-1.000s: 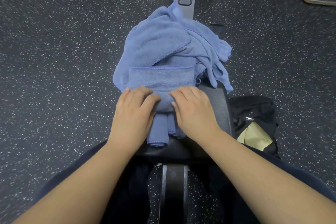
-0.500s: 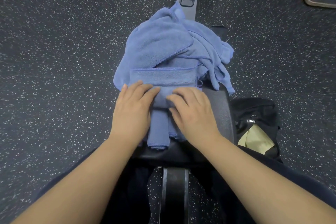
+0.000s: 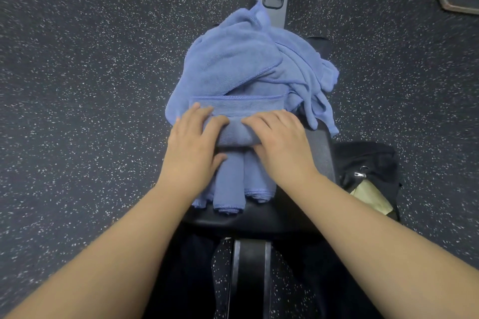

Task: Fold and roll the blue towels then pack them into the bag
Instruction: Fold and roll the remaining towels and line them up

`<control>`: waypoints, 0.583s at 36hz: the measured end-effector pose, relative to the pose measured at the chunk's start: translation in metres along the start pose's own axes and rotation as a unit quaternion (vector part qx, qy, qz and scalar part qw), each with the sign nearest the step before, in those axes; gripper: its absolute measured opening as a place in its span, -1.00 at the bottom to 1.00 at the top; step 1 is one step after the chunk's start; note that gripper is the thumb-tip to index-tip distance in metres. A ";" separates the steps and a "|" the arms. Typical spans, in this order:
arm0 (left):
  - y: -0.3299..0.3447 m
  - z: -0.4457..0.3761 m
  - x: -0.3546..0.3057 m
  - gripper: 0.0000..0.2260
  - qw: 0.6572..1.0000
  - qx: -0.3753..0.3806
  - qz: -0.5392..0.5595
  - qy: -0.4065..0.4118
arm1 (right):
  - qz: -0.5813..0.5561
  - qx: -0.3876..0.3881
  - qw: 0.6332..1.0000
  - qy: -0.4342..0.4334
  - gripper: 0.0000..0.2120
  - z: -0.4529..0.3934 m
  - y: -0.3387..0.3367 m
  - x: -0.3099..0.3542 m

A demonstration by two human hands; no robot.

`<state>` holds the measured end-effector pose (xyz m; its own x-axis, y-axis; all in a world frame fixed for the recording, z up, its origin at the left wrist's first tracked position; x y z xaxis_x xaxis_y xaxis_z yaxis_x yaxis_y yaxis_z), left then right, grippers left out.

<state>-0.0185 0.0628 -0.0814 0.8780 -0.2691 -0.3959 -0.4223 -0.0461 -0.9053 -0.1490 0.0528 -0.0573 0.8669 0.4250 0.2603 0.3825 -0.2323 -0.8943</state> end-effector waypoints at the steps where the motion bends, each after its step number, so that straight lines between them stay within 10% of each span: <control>1: -0.004 -0.001 0.001 -0.39 1.000 -0.013 0.006 -0.014 | -0.003 0.001 1.000 0.000 -0.67 -0.001 -0.001 0.000; 21: -0.013 0.026 0.005 -0.57 0.988 0.147 0.031 -0.017 | -0.023 0.096 0.995 -0.027 -0.58 0.042 -0.013 0.019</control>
<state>-0.0030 0.0872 -0.0752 0.8615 -0.2307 -0.4523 -0.3957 0.2532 -0.8828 -0.1513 0.1009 -0.0565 0.8301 0.4784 0.2866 0.3481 -0.0430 -0.9365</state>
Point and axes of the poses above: each hand's wrist, its own z-axis away from the middle knuckle, its own y-axis out of the palm, x = y × z, the point moved 9 cm from there along -z, towards the middle knuckle, and after that the axes turned 2 degrees about -x, right-handed, at the moved point
